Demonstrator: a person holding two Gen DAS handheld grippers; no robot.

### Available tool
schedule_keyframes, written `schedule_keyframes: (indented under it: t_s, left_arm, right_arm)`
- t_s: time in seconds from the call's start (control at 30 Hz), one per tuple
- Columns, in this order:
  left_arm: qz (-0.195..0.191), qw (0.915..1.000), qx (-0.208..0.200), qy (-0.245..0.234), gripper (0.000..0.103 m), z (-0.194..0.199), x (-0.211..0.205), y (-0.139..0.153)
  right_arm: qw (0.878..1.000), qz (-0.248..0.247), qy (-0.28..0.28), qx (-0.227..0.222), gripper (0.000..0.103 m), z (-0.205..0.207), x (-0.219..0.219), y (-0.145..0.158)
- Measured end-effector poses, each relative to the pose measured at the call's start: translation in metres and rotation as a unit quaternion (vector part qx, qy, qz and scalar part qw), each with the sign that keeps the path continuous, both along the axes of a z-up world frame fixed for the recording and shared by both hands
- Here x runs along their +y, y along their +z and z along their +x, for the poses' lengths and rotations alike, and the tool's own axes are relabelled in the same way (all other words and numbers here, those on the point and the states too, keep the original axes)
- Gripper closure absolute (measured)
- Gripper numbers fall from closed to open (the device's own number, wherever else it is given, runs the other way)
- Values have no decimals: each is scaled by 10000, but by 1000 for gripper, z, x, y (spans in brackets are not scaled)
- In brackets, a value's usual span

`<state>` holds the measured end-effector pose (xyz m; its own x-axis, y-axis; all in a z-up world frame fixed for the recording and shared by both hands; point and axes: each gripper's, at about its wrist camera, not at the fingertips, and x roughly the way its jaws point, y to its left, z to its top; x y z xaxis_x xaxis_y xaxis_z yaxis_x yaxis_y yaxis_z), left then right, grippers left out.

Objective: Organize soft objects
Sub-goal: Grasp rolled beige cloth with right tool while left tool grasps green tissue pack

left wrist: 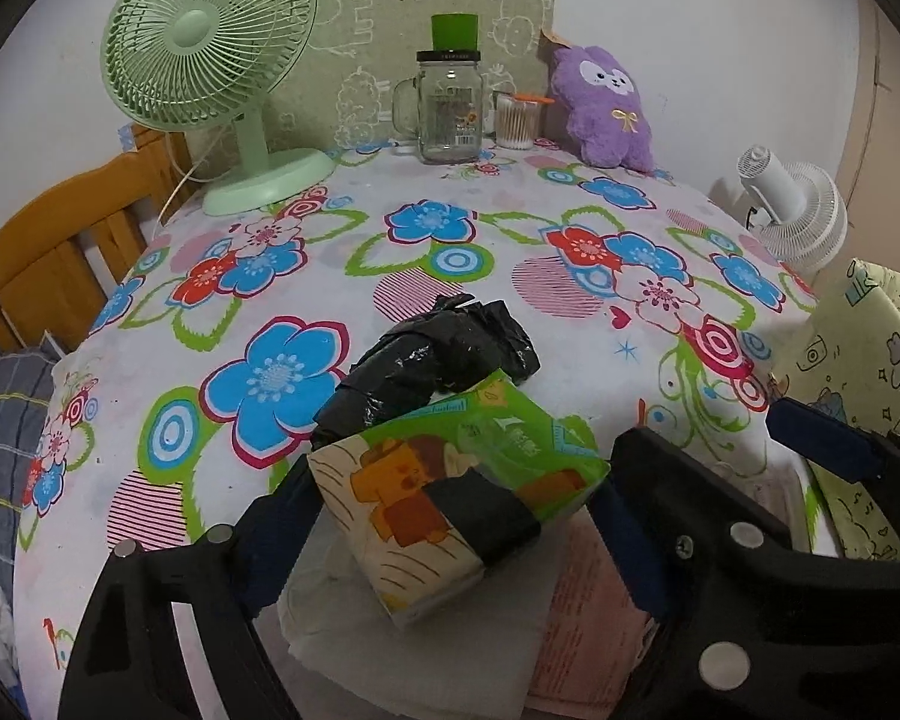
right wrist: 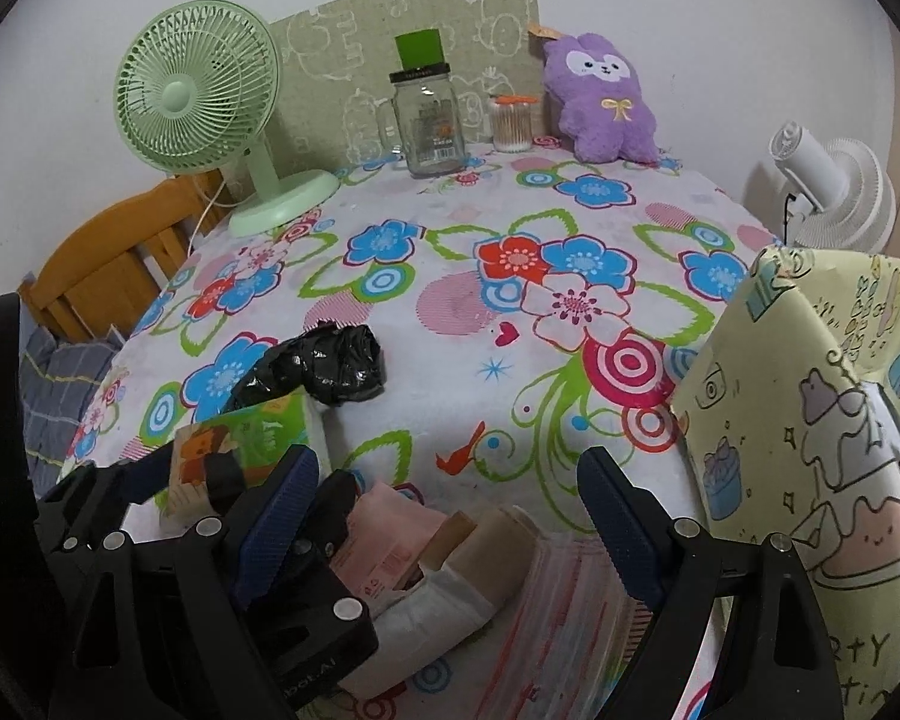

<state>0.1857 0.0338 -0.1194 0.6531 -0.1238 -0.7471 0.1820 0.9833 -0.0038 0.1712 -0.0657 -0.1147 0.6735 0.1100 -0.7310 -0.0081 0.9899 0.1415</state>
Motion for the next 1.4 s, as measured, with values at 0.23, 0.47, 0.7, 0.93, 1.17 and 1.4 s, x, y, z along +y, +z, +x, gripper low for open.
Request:
schedule_keyframes:
  t_s: [0.23,0.47,0.7,0.93,1.17,1.4]
  left_arm:
    - [95,9998,-170,-4,15,-4,-2,3]
    - [207,9992,-314,102,15,-20,1,10]
    - [85,9990,-347,275,15,-43,9,12]
    - [204,9984,-468,261,15,-66,5,14]
    - [242,9986,-414,208,15,-79,1,10]
    - [182,9993,-234,207,15,-76,-1,0]
  right_arm:
    - [10000,-9,44,-42,13,0,2,0]
    - [9999,34,137,-99,13,-10,5,4]
    - [9995,31,270,-157,13,-28,8,8]
    - [9998,128,118,-29,16,-41,3,3]
    - [9997,39,100,204,26,-45,3,-7]
    - [9989,-210,123,395,44,-41,9,-16]
